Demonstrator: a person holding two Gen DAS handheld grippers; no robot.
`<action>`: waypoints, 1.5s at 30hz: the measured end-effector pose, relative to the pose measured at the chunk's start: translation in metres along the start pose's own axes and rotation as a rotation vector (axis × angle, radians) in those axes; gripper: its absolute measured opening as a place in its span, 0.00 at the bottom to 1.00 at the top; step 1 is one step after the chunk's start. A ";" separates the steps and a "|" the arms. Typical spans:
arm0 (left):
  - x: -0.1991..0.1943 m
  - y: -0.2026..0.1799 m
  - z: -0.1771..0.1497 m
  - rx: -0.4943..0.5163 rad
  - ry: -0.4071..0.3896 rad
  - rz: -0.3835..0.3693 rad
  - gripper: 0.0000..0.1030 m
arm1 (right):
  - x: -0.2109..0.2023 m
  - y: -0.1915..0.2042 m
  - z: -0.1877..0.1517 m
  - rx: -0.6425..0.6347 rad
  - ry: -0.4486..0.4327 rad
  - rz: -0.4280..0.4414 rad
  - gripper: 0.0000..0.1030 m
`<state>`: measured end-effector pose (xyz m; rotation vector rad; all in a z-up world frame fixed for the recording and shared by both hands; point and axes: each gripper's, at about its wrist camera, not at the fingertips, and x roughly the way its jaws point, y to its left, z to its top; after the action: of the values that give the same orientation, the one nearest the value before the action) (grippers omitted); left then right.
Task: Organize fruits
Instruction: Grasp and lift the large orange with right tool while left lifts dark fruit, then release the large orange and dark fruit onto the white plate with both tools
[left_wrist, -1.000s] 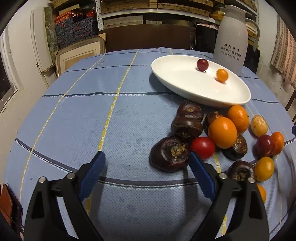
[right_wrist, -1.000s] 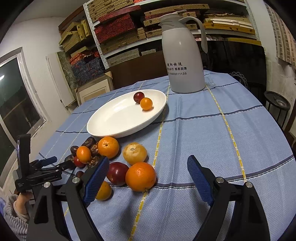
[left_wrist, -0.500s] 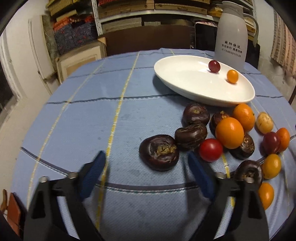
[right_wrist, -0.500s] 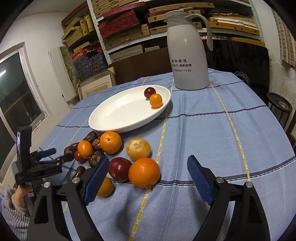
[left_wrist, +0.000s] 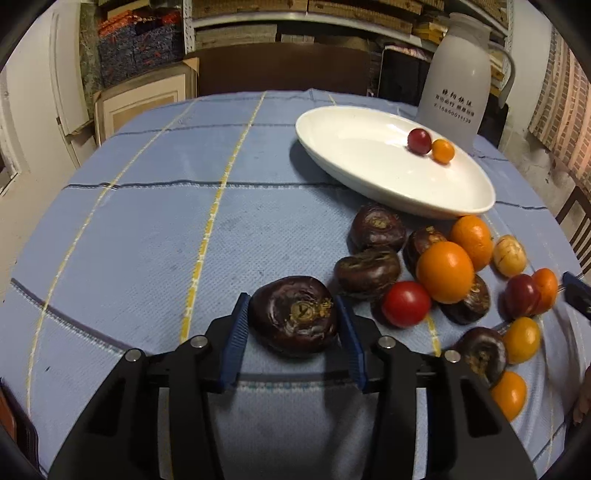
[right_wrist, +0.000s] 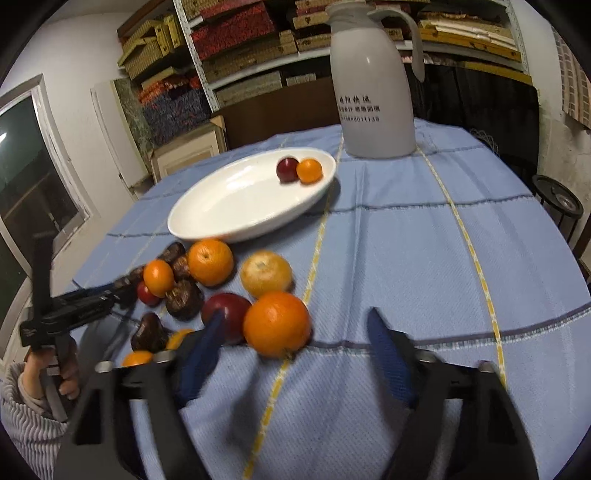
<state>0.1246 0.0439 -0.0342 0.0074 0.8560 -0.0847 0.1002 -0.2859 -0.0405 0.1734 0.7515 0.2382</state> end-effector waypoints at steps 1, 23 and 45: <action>-0.004 -0.001 -0.001 0.002 -0.012 0.000 0.44 | 0.001 -0.001 -0.002 0.003 0.013 0.005 0.59; -0.038 0.001 0.003 -0.042 -0.102 -0.046 0.44 | 0.007 -0.011 0.006 0.088 0.002 0.154 0.42; 0.056 -0.062 0.108 0.042 -0.019 -0.109 0.55 | 0.105 0.023 0.112 0.082 0.057 0.152 0.45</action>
<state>0.2373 -0.0260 -0.0042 -0.0010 0.8351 -0.2048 0.2486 -0.2428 -0.0235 0.3030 0.8064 0.3582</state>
